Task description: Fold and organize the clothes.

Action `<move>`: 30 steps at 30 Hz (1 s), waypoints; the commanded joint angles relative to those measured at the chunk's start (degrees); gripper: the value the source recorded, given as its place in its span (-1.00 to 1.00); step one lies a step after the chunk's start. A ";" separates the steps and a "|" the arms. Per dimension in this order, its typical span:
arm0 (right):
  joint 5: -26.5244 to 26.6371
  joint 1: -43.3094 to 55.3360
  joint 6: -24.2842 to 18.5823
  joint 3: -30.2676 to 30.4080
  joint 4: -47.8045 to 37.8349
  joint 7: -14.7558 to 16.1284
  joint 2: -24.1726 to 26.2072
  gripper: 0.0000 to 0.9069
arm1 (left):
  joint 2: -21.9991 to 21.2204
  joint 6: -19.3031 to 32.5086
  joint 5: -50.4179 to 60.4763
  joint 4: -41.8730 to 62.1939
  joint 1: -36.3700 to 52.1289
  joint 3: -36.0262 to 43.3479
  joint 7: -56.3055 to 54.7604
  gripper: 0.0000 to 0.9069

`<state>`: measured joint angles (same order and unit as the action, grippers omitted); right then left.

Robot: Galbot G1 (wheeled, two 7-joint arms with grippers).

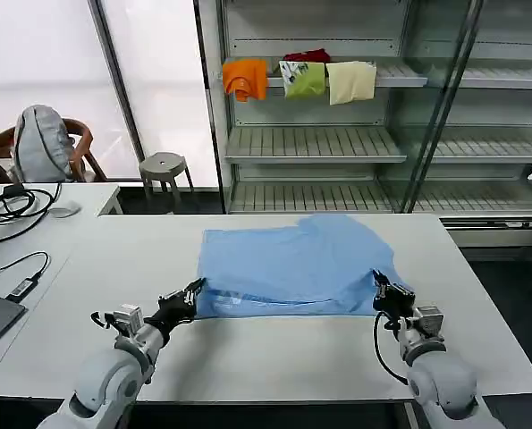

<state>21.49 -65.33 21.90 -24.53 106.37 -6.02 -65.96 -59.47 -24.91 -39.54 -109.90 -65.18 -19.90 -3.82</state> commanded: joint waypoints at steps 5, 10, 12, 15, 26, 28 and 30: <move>-0.74 2.84 -0.18 0.84 -3.94 -0.05 -0.24 -1.00 | -0.07 0.87 -0.27 6.31 5.08 1.54 1.34 -0.98; -1.17 3.32 -0.20 0.66 -4.11 -0.16 -0.28 -1.00 | 0.03 1.03 -0.30 6.77 5.52 2.17 2.03 -0.98; -1.02 3.45 -0.30 0.33 -3.79 -0.11 -0.31 -1.00 | 0.17 1.01 -0.31 6.56 5.63 2.16 2.23 -0.98; -0.73 4.02 -0.67 0.58 -3.39 0.31 -0.13 -1.00 | 0.33 0.96 -0.30 6.58 5.84 2.20 2.34 -0.98; -1.47 5.57 -0.85 1.18 -5.75 0.64 -0.12 -1.00 | 0.24 0.76 0.01 7.97 6.22 2.54 3.18 -0.98; -1.47 5.87 -1.10 1.43 -6.01 0.90 -0.28 -1.00 | 0.14 0.77 0.15 8.14 6.17 2.68 3.46 -0.98; -1.52 6.14 -1.17 1.76 -6.37 0.97 -0.44 -1.00 | 0.00 0.76 0.19 8.36 6.18 2.77 3.50 -0.98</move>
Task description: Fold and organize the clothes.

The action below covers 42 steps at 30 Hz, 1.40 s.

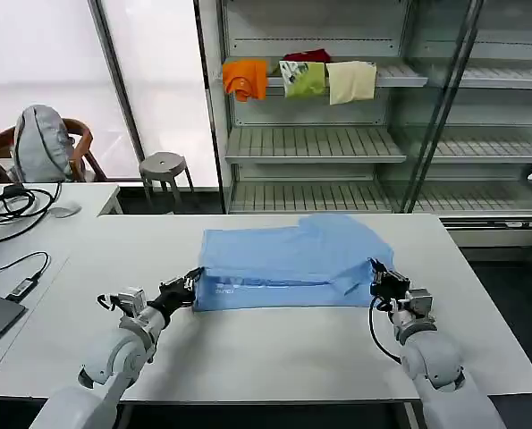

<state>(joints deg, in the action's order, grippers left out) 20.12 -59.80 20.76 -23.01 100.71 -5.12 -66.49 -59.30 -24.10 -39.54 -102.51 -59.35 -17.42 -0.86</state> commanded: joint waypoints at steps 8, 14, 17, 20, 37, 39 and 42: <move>-0.50 1.35 -0.39 0.75 -2.10 0.63 -0.40 -1.00 | -0.14 0.02 0.28 1.91 0.58 0.16 0.49 -0.96; -0.81 1.77 -0.39 0.94 -2.59 1.00 -0.33 -1.00 | -0.31 0.03 0.31 2.41 0.68 0.18 0.48 0.96; -0.86 2.17 -0.35 0.94 -3.12 1.17 -0.20 1.00 | -0.31 0.02 0.56 2.40 0.76 0.26 0.31 1.00; -1.59 2.82 0.43 1.04 -4.17 1.55 -0.11 1.00 | -0.33 0.11 1.09 2.67 0.91 0.20 -0.01 1.00; -0.03 -0.43 0.21 -2.61 1.89 -1.21 2.45 1.00 | 1.35 0.01 1.16 -6.99 -5.41 -3.75 -1.76 1.00; 0.47 -3.22 1.48 -4.20 4.28 -1.41 3.80 1.00 | 1.21 -1.82 1.37 -10.01 -7.46 -3.33 -4.33 1.00; 1.40 -8.32 2.48 -6.67 7.65 -1.35 6.03 1.00 | 0.98 -4.47 3.73 -13.01 -10.18 -2.37 -6.06 1.00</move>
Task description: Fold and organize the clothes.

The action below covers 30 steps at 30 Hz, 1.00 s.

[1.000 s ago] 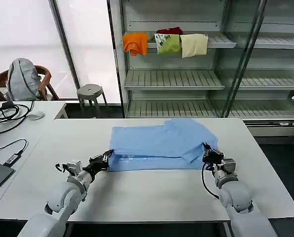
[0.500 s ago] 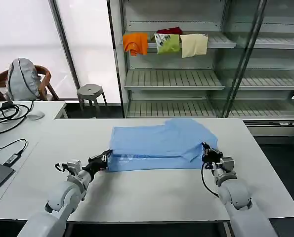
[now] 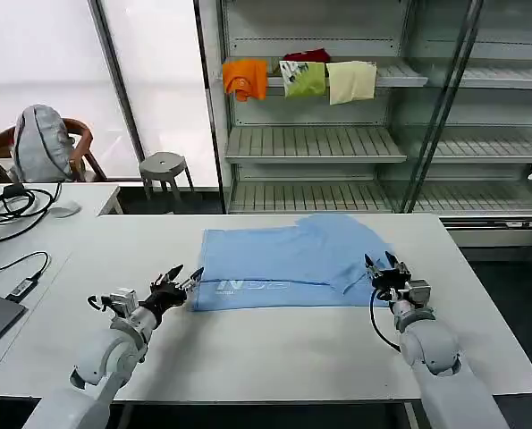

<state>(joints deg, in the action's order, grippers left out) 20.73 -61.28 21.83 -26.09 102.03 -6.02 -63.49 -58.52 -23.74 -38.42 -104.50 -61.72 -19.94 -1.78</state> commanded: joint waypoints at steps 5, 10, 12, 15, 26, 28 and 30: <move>1.18 -12.50 2.93 -6.73 10.02 0.41 3.30 1.00 | -1.36 -6.39 2.60 -11.10 -9.54 2.54 -8.69 1.00; 1.50 -16.53 3.39 -8.73 9.98 0.35 3.14 1.00 | -2.12 -8.62 4.62 -10.32 -8.59 4.09 -11.68 1.00; 1.80 -17.85 3.23 -9.25 9.82 -0.11 3.13 1.00 | -2.34 -9.04 6.26 -10.45 -8.64 4.33 -13.07 1.00; 2.40 -18.50 3.23 -9.41 9.83 -0.34 3.43 1.00 | -2.71 -9.25 5.92 -10.38 -8.33 4.67 -15.18 1.00; 4.47 -14.62 3.96 -6.39 7.85 -0.66 3.71 -1.00 | -3.38 -8.33 5.22 -7.61 -7.38 5.57 -17.26 -0.98; 4.75 -14.23 4.00 -6.18 7.70 -0.57 3.67 -1.00 | -3.44 -8.30 5.11 -7.71 -7.33 5.30 -17.29 -0.98; 5.53 -13.90 4.18 -5.94 7.51 -0.44 3.79 -1.00 | -3.14 -8.42 5.10 -7.70 -7.30 5.12 -17.16 -0.98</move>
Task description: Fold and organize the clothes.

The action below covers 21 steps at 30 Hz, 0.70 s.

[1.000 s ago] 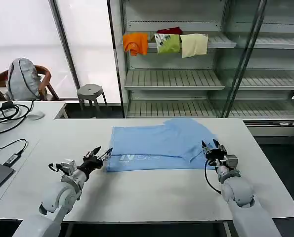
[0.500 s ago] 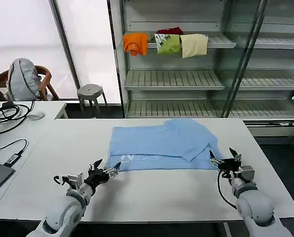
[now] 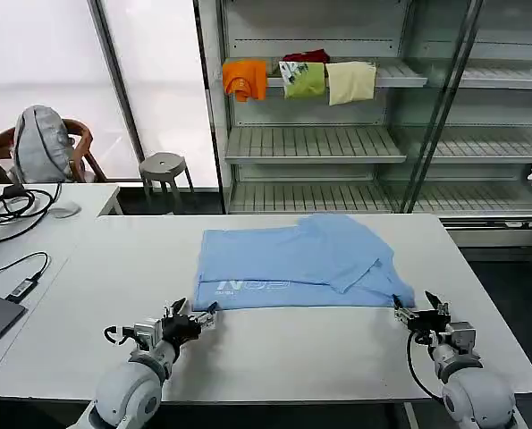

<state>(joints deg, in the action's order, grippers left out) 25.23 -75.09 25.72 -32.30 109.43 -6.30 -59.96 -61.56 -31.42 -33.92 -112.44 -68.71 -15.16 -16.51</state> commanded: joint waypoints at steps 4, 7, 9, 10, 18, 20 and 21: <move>2.38 0.50 1.10 0.65 -0.30 -0.08 0.29 -1.00 | 0.36 -1.31 0.64 0.45 -0.22 0.61 -1.89 -0.98; 3.83 1.52 2.22 1.08 -1.12 -0.02 0.48 -1.00 | 0.46 -1.57 1.09 0.75 0.14 0.98 -1.18 -0.98; 5.12 1.98 3.25 1.15 -1.38 -0.04 0.64 -1.00 | 0.50 -1.58 1.62 0.94 0.54 1.22 -0.91 -0.98; 5.90 2.35 4.12 1.17 -1.65 0.09 0.75 -1.00 | 0.55 -1.58 1.73 1.04 0.66 1.33 -0.67 -0.98; 7.56 2.90 5.12 1.38 -2.65 0.53 1.29 -1.00 | 0.64 -1.59 3.79 1.60 0.57 1.68 0.82 -0.98; 7.48 2.64 5.06 1.30 -2.23 0.55 1.24 -1.00 | 0.61 -1.59 3.84 1.33 0.34 1.50 1.00 -0.98; 7.39 2.30 5.09 1.13 -1.68 0.55 1.22 -1.00 | 0.60 -1.60 4.02 1.13 0.14 1.43 1.27 -0.98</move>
<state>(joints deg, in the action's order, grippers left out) 30.86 -73.21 29.74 -31.42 107.94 -5.86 -58.80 -60.81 -32.59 -31.10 -111.20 -68.07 -13.70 -15.97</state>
